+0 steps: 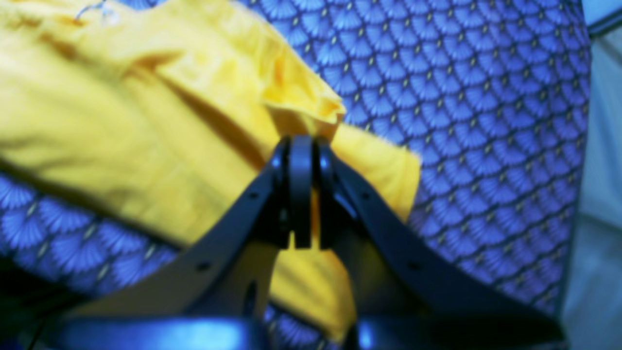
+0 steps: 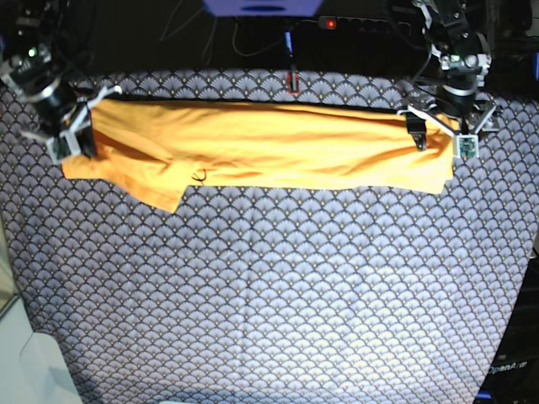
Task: Fold the T-shirt properly
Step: 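Move the right gripper down the strip end and regrasp the fabric, then pull the strip end with the right gripper to straighten it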
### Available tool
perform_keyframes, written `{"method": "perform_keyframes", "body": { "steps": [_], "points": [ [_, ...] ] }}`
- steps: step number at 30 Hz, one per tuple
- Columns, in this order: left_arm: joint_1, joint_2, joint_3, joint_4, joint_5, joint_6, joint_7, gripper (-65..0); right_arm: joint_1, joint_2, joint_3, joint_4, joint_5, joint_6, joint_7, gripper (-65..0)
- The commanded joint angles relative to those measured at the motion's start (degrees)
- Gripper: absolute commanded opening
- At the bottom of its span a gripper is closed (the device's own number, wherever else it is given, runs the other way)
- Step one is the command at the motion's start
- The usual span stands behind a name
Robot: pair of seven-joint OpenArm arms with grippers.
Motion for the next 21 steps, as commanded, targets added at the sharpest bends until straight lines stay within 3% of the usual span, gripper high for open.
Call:
{"method": "perform_keyframes", "body": {
  "steps": [1, 5, 21],
  "points": [
    [0.09, -0.32, -0.13, 0.77, -0.19, 0.21, -1.17, -11.8, -1.26, 0.38, 0.37, 1.02, 1.01, -0.12, 3.51, -65.0],
    [0.17, -0.32, -0.13, 0.77, -0.19, 0.21, -1.08, -11.8, -5.48, 0.38, 0.37, 0.67, 1.01, -0.12, 9.49, -65.0],
    [1.05, -0.41, -1.19, 0.77, -0.19, 0.21, -1.08, -11.8, -7.33, 0.47, 5.03, -8.65, 1.01, -0.12, 18.72, -65.0]
  ]
}}
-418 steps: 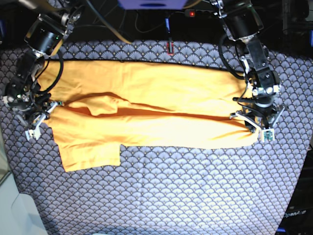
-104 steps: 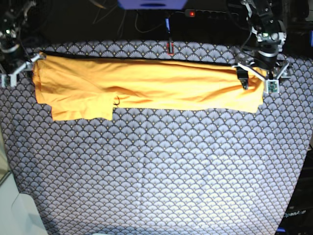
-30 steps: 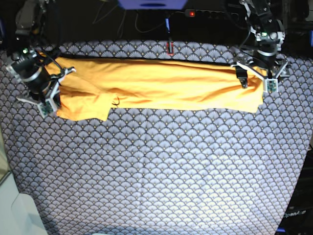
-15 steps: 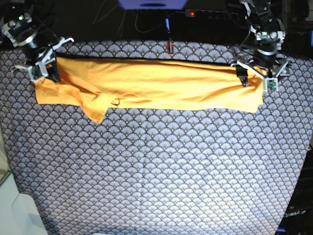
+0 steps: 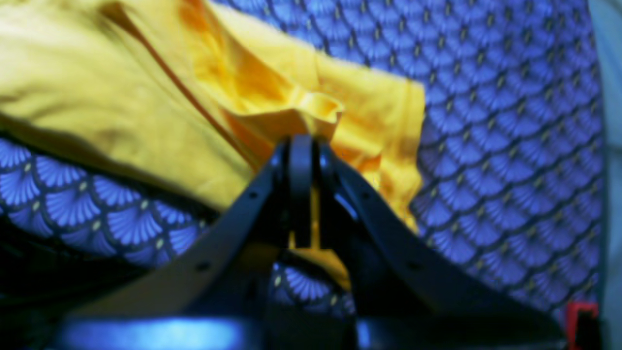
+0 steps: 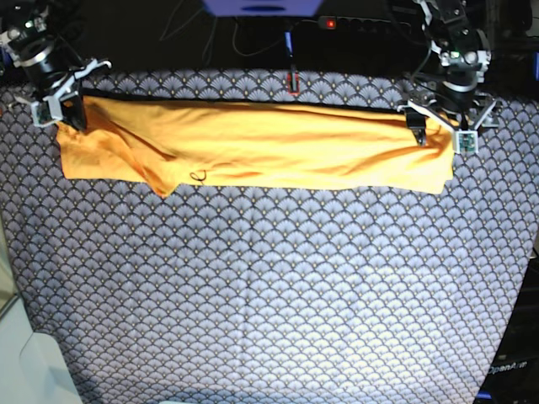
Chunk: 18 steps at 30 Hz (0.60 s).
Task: Fold the T-shirt properly
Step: 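Pull the strip end with the right gripper to straighten it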
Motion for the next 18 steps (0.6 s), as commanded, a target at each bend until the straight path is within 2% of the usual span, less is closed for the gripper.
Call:
{"method": "perform_keyframes", "body": {
  "steps": [1, 7, 10, 18],
  "points": [
    [0.0, -0.41, -1.39, 0.77, -0.26, 0.42, -1.27, -11.8, -1.08, 0.6, 0.31, 0.35, 1.08, -0.27, 2.23, -65.0],
    [-0.44, -0.5, -2.88, 0.77, -0.26, 0.42, -1.27, -11.8, -2.57, -2.21, 0.05, -1.58, 0.9, -0.27, 5.3, -65.0],
    [-0.44, -0.5, -2.88, 0.77, -0.26, 0.42, -1.27, -11.8, -3.54, -2.48, -0.92, -2.11, 0.82, -0.27, 6.97, -65.0],
    [-0.44, -0.5, -2.88, 0.77, -0.26, 0.42, -1.27, -11.8, -3.63, -2.65, -1.01, -3.34, 0.82, -0.27, 6.71, -65.0]
  ]
}}
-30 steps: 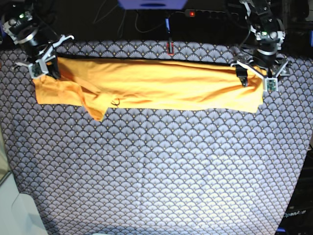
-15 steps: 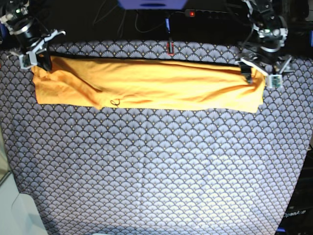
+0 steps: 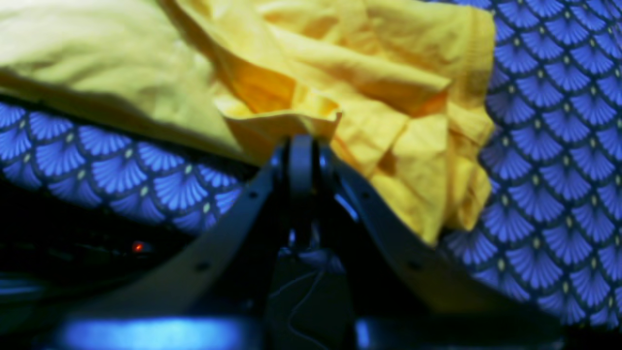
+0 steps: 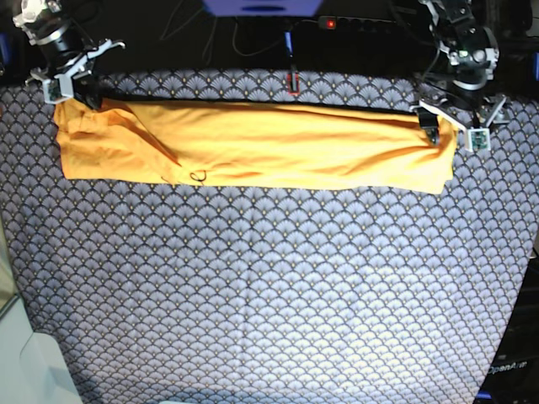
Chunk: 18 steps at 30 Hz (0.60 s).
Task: Fold the T-shirt properly
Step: 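Pull the strip end with the right gripper to straighten it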
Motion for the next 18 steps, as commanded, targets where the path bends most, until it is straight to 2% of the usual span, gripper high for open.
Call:
{"method": "perform_keyframes", "body": {
  "steps": [1, 11, 18],
  "points": [
    [-0.04, -0.36, -0.17, 0.77, -0.34, 0.34, -1.36, -11.8, -0.44, 0.54, 0.34, 0.05, 0.77, -0.21, 0.59, -65.0],
    [-0.13, -0.36, 0.09, 0.77, -0.34, 0.25, -1.45, -11.8, 0.18, 0.63, 0.52, -0.22, 0.86, -0.21, -2.84, -65.0],
    [-0.13, -0.36, 0.09, 0.77, -0.52, 0.25, -1.45, -11.8, 0.27, 0.71, 0.52, 0.13, 0.77, -0.21, -2.84, -65.0]
  ]
}}
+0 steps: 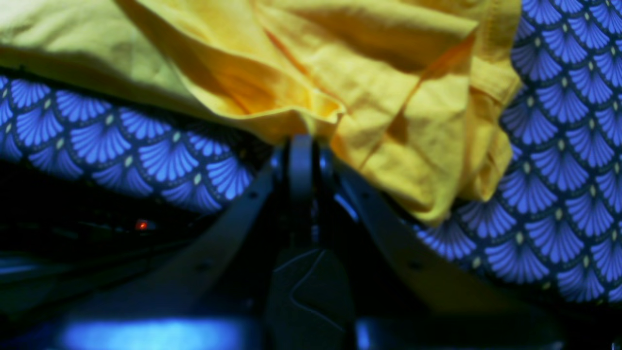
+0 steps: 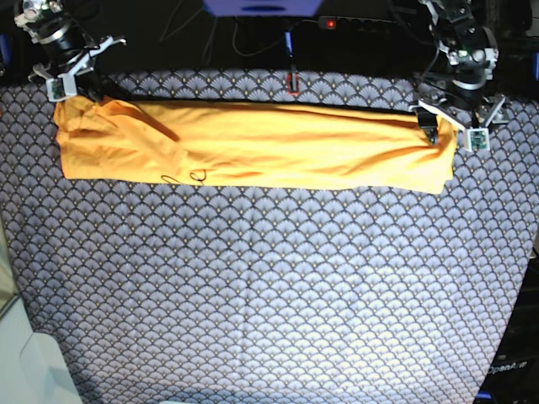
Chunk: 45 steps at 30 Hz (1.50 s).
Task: Fold the T-shirt properly
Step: 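Pull the strip end with the right gripper to straighten it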
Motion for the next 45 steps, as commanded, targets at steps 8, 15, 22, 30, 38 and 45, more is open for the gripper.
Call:
{"method": "perform_keyframes", "body": {
  "steps": [8, 15, 22, 30, 38, 45],
  "points": [
    [-0.13, -0.36, 0.03, 0.79, -0.59, 0.27, -1.23, -11.8, 0.8, 0.67, 2.15, 1.05, -1.21, -0.21, 1.2, -55.5],
    [-0.13, -0.36, 0.03, 0.79, -0.76, 0.27, -1.23, -11.8, 2.29, 0.76, 2.59, 1.05, -3.14, -0.21, 1.2, -43.1],
    [-0.13, -0.28, -0.15, 0.62, -0.76, 0.27, -1.32, -11.8, 3.96, 0.67, 7.6, 1.05, -4.9, -0.21, 1.2, -37.0],
    [-0.48, -0.28, 0.03, -1.67, -0.76, 0.27, -1.41, -11.8, 5.46, 0.85, 9.88, 0.7, -6.04, -0.21, 1.2, -30.7],
    [-0.83, -0.28, -0.24, -1.67, -0.76, 0.27, -1.41, -11.8, 5.63, 0.5, 9.88, 1.05, -5.69, -0.21, 1.2, -30.2],
    [-0.83, -0.28, -0.06, -1.67, -0.76, 0.27, -1.41, -11.8, 5.72, 0.5, 9.36, 1.05, -5.69, -0.21, 1.2, -30.2]
  ]
}}
